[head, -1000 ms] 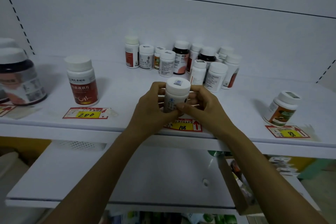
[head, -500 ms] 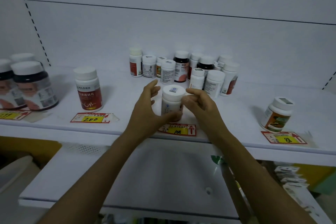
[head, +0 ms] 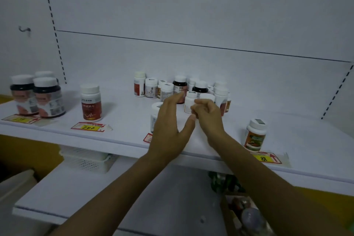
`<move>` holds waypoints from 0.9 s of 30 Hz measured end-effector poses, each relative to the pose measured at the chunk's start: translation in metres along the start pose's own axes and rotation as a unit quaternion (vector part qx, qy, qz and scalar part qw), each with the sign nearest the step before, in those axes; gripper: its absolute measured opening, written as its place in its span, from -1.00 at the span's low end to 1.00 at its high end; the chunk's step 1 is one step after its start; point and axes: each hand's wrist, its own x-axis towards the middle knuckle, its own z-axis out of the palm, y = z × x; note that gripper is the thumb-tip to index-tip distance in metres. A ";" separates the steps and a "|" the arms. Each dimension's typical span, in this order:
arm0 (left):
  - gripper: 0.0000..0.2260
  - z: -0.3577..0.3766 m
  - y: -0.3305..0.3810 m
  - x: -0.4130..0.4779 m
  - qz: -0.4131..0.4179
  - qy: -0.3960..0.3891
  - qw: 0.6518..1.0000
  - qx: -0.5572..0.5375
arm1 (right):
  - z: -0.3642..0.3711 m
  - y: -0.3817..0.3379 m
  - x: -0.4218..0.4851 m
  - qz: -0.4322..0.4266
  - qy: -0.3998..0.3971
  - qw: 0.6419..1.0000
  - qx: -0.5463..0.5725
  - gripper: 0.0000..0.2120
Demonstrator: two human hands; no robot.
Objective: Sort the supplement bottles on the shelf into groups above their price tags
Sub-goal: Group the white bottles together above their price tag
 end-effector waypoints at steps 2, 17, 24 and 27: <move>-0.51 0.014 -0.004 -0.002 -0.017 -0.028 0.999 -0.005 | -0.014 -0.013 0.010 -0.023 -0.005 0.999 -0.036 -0.82; -0.39 0.079 -0.048 0.036 -0.113 -0.324 0.938 0.054 | -0.042 -0.044 0.115 -0.089 -0.143 0.801 -0.575 -0.59; -0.41 0.079 -0.057 0.042 -0.169 -0.253 0.948 -0.096 | -0.032 -0.026 0.136 -0.085 -0.184 0.756 -0.623 -0.52; -0.39 0.078 -0.057 0.041 -0.173 -0.233 0.949 -0.126 | -0.033 -0.028 0.135 -0.097 -0.173 0.763 -0.615 -0.52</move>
